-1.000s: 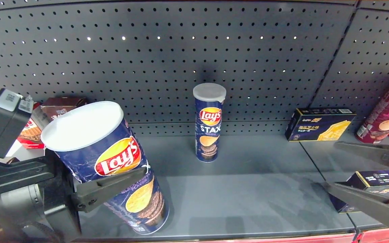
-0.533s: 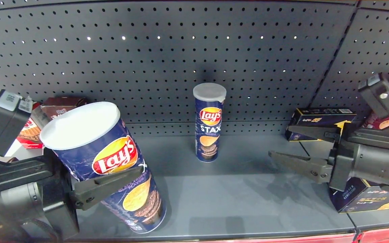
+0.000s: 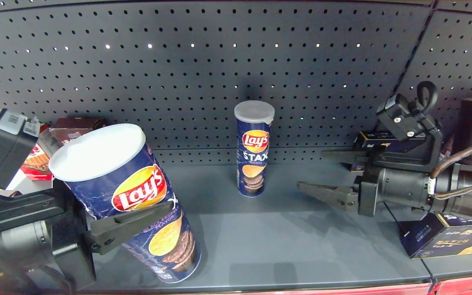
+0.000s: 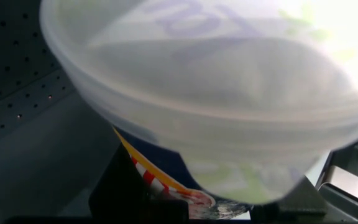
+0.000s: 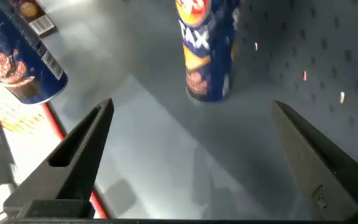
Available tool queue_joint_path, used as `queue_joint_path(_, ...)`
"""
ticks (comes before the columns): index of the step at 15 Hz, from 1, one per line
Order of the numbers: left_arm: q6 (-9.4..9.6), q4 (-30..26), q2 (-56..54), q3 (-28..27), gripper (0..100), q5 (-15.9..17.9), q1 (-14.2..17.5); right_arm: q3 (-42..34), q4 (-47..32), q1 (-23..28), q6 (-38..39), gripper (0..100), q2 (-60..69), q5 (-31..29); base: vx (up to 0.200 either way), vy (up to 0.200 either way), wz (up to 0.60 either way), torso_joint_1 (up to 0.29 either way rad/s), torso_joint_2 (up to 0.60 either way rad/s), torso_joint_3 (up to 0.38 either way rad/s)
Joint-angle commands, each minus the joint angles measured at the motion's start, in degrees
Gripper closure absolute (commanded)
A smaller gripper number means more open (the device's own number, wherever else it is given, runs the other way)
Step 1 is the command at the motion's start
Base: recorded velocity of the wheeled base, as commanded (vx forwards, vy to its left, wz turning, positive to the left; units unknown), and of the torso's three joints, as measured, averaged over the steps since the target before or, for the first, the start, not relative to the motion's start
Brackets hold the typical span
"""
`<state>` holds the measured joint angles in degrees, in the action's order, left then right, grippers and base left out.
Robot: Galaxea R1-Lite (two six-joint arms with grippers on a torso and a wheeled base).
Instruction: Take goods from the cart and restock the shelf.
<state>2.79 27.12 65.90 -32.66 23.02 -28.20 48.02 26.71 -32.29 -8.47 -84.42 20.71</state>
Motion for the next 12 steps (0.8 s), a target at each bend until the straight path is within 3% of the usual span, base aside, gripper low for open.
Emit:
queue_joint_path(1, -0.07, 0.03, 0.02, -0.12, 100, 0.01, -0.02, 1.73, 2.82, 2.67, -1.72, 0, -4.53, 2.14, 0.000, 0.000, 0.00, 0.000, 0.00, 0.000)
queue_joint_path(4, -0.07, 0.03, 0.02, -0.04, 100, 0.10, 0.42, 2.87, 11.08, 7.51, -2.16, 0, -9.45, 13.65, 0.000, 0.000, 0.00, 0.000, 0.00, 0.000)
queue_joint_path(12, -0.51, 0.03, 0.19, -0.04, 100, 1.95, 1.57, 7.88, 15.57, 7.33, -2.16, 0, -17.09, 22.27, 0.000, 0.000, 0.00, 0.000, 0.00, 0.000)
